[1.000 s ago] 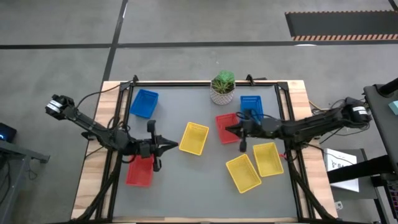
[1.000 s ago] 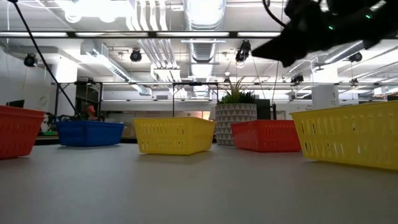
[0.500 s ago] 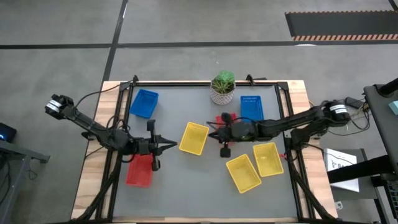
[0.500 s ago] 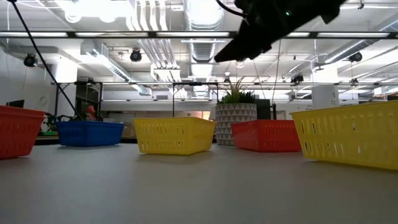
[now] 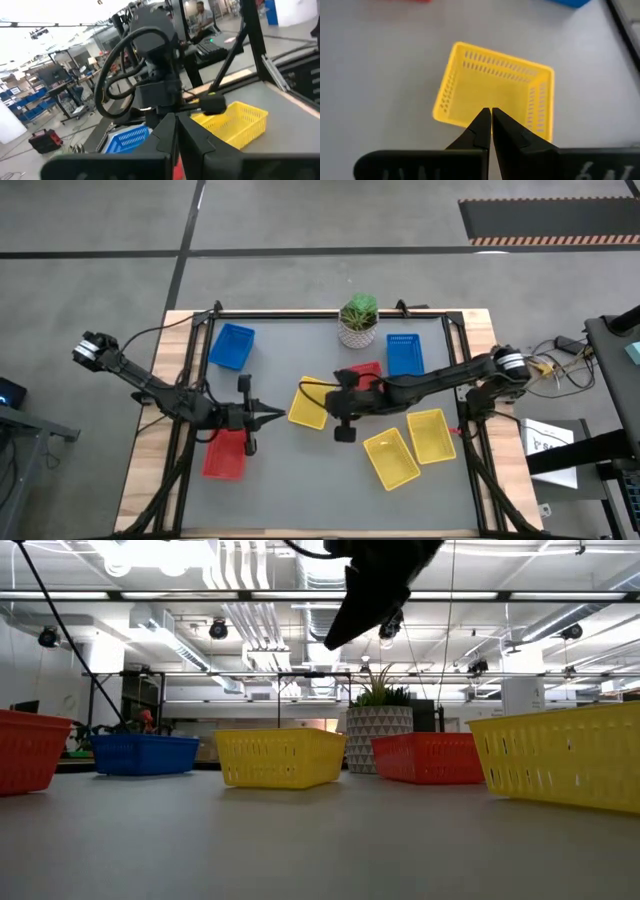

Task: Stack baskets by color
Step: Stack the top yellow bin on top of the bottom left yellow bin

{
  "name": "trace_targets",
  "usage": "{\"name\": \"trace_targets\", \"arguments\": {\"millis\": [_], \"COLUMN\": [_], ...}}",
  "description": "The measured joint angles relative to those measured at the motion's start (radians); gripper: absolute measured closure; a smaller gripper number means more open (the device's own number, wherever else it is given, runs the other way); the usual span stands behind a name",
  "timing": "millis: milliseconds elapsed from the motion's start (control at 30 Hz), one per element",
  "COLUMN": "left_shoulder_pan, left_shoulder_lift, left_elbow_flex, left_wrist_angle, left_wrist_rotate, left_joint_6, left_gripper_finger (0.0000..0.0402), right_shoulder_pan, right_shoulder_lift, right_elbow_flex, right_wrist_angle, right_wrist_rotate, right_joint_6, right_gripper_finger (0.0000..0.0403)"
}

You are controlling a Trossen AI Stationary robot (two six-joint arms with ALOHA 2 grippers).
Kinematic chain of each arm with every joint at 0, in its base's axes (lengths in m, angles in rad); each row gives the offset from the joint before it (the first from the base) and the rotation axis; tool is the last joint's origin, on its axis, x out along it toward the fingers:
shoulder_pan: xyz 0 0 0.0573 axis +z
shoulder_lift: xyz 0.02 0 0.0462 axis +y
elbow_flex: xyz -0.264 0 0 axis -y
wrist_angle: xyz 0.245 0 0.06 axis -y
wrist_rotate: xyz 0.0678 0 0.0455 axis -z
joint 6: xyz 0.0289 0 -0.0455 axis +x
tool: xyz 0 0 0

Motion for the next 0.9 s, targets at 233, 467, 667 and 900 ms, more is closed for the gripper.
{"name": "trace_targets", "arguments": {"millis": [233, 467, 667, 900], "left_shoulder_pan": [0.000, 0.000, 0.001, 0.001], "left_shoulder_lift": [0.002, 0.001, 0.000, -0.021], "left_elbow_flex": [-0.001, -0.002, -0.001, -0.002], "left_wrist_angle": [-0.013, -0.033, -0.045, -0.065], "left_wrist_rotate": [-0.018, -0.022, -0.073, -0.072], "left_joint_6": [0.000, 0.004, 0.005, 0.005], "left_gripper_finger": [0.0400, 0.0400, 0.0400, 0.0400], "right_shoulder_pan": [0.017, 0.021, 0.021, 0.020], "right_shoulder_lift": [0.100, 0.162, 0.210, 0.275], "right_elbow_flex": [0.108, 0.156, 0.174, 0.217], "right_wrist_angle": [-0.053, -0.048, -0.040, -0.038], "right_wrist_rotate": [-0.060, -0.073, -0.069, -0.070], "right_joint_6": [0.014, 0.012, 0.022, 0.054], "right_gripper_finger": [0.0385, 0.0289, 0.0198, 0.0177]}}
